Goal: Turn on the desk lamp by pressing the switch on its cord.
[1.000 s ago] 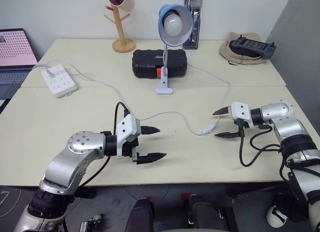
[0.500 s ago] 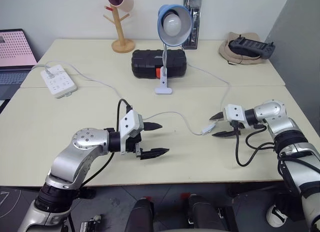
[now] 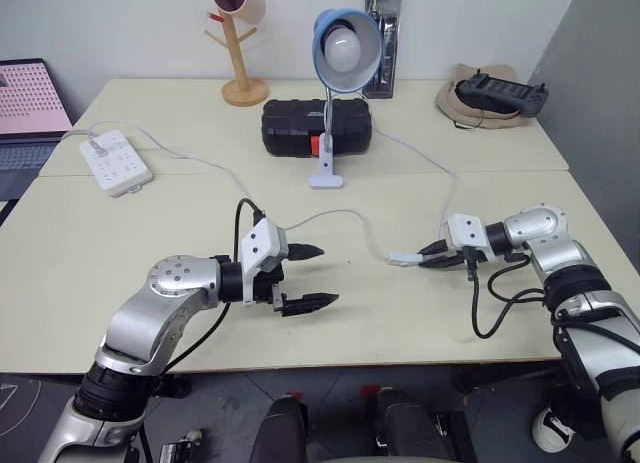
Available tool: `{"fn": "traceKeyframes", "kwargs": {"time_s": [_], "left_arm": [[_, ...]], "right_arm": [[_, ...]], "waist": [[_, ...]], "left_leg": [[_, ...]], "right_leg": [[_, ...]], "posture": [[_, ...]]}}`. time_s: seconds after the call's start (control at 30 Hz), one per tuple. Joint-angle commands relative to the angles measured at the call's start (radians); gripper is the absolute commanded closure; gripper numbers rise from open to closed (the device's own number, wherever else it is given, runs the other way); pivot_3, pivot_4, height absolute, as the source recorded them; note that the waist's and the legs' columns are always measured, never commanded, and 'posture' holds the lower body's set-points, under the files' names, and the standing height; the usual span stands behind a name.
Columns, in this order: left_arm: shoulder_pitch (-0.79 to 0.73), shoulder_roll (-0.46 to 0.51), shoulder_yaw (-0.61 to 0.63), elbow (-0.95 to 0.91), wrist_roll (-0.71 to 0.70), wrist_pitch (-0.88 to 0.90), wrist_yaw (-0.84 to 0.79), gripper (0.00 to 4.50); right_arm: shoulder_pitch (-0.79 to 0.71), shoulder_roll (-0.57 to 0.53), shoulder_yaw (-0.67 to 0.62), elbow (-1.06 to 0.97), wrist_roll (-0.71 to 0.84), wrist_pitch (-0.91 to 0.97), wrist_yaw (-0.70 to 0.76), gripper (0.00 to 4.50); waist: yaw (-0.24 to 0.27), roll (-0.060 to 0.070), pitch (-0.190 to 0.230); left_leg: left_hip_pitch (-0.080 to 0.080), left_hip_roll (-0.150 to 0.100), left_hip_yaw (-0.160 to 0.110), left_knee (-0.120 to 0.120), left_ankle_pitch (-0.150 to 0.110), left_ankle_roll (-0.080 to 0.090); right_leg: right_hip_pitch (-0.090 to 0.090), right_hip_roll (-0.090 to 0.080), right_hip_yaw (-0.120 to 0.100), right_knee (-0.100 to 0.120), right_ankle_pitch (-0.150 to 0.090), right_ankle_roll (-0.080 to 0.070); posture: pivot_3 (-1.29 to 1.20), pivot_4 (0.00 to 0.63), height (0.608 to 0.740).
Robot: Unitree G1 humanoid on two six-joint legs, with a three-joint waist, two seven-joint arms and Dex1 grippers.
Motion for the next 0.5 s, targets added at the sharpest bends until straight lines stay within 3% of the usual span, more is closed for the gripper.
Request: {"fn": "traceKeyframes", "kwargs": {"time_s": [0.03,0.23,0.37,0.5], "left_arm": [[-0.042,-0.019,0.025,0.018,-0.039,0.054,0.021,0.00],[-0.086,-0.053,0.133,0.040,-0.293,0.407,0.090,0.00],[-0.105,-0.114,0.183,0.049,-0.388,0.503,0.165,0.00],[-0.173,-0.245,0.268,0.088,-0.552,0.626,0.304,0.00]], "right_arm": [[0.057,-0.014,-0.077,-0.172,0.116,0.273,-0.002,4.14],[0.213,-0.101,-0.235,-0.777,0.495,1.233,-0.120,4.14],[0.227,-0.105,-0.365,-0.934,0.685,1.582,-0.244,4.14],[0.205,-0.064,-0.482,-0.974,0.801,1.783,-0.374,4.14]], "waist": [[0.000,0.000,0.000],[0.001,0.002,0.001],[0.001,0.002,0.001],[0.002,0.001,0.001]], "left_leg": [[0.000,0.000,0.000,0.000,0.000,0.000],[-0.002,0.001,-0.004,0.000,0.000,0.000],[-0.002,0.000,-0.004,0.001,0.000,0.000],[-0.002,-0.001,-0.004,0.002,0.000,0.000]], "right_leg": [[0.000,0.000,0.000,0.000,0.000,0.000],[0.000,0.000,-0.002,0.001,0.000,0.000],[0.000,-0.001,-0.002,0.000,-0.001,0.002],[0.001,0.000,-0.003,0.000,-0.003,0.005]], "posture": [[0.00,0.150,0.740],[0.00,0.150,0.740],[0.00,0.150,0.740],[0.00,0.150,0.740]]}}
